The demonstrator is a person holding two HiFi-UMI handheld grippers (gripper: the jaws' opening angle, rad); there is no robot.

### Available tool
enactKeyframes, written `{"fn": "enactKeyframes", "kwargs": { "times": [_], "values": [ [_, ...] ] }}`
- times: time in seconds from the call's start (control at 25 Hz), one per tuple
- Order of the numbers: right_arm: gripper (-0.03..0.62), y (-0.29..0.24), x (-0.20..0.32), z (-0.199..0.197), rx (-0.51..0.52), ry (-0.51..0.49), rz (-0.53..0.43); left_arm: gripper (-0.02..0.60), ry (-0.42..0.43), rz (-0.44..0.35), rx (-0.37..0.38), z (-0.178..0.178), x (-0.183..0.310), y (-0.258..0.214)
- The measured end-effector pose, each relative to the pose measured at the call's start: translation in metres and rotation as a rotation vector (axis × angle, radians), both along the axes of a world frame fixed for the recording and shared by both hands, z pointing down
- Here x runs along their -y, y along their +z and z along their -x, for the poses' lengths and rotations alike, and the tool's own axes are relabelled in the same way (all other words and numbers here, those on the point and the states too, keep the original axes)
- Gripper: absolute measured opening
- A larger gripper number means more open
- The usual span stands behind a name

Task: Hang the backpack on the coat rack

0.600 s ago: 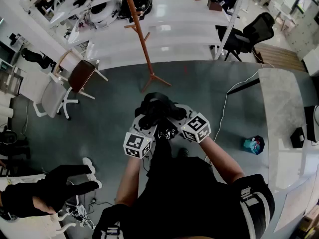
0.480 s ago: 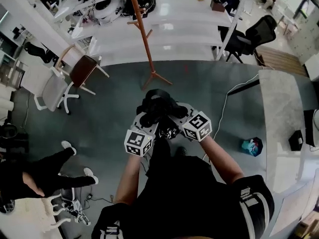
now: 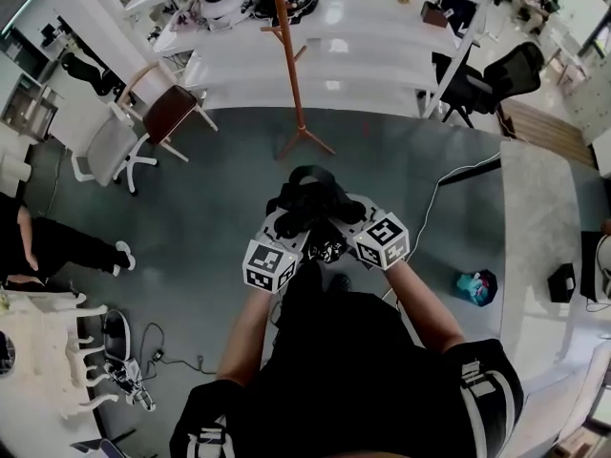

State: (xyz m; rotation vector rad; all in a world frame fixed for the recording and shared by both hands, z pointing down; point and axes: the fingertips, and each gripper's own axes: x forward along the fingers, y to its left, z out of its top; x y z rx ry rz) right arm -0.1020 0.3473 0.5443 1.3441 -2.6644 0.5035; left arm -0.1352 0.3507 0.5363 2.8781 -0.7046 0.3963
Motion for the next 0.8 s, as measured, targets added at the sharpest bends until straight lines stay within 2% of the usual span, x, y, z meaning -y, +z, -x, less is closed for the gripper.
{"fn": "enactKeyframes", "kwargs": {
  "times": [0.28, 0.8],
  "values": [
    [0.133, 0.001, 0.001, -0.004, 0.006, -0.011, -0.002, 0.104, -0.011, -0.011, 0.015, -0.004, 0.001, -0.001],
    [0.133, -0.003, 0.047, -0.010, 0.039, 0.028, 0.005, 0.104, 0.021, -0.001, 0.023, -0.009, 0.047, -0.003]
  ]
}}
